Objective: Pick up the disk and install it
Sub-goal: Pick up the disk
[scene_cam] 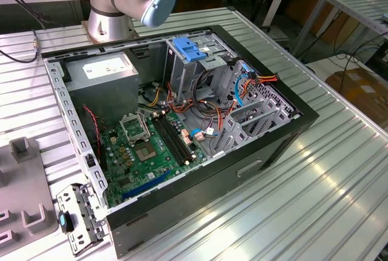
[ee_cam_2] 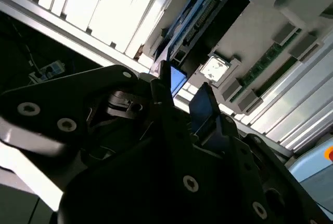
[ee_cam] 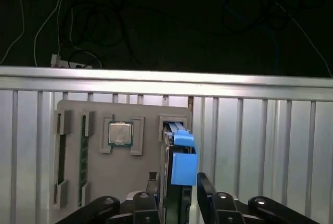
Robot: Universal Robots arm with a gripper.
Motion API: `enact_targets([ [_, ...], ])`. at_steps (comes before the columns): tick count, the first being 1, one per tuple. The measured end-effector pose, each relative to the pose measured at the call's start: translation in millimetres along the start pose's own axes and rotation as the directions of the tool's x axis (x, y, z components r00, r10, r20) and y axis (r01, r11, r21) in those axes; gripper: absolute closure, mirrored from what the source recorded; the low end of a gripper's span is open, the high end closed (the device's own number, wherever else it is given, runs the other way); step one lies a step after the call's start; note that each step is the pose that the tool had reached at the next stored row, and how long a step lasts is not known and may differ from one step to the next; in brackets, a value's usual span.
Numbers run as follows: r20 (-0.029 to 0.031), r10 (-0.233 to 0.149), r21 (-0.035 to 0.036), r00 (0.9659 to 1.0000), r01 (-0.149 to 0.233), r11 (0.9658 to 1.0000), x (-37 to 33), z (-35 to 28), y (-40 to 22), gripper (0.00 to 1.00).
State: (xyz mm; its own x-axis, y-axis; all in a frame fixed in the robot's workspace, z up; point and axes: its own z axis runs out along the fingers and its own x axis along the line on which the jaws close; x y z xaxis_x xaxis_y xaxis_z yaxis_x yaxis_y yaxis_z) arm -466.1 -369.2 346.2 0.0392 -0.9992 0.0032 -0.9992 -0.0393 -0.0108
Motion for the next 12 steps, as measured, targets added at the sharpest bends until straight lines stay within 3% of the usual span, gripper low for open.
enact_targets([
  [2, 0.0015, -0.001, 0.0001, 1.0000, 0.001, 1.0000, -0.3, 1.5, 6.3, 0.58],
  [6, 0.0038, 0.000, 0.0001, 1.0000, 0.000, 1.0000, -0.3, 2.9, 6.9, 0.58],
  [12, 0.0032, 0.068, -0.0033, 0.9977, -0.068, 0.9977, -0.4, 5.8, 6.7, 0.58],
])
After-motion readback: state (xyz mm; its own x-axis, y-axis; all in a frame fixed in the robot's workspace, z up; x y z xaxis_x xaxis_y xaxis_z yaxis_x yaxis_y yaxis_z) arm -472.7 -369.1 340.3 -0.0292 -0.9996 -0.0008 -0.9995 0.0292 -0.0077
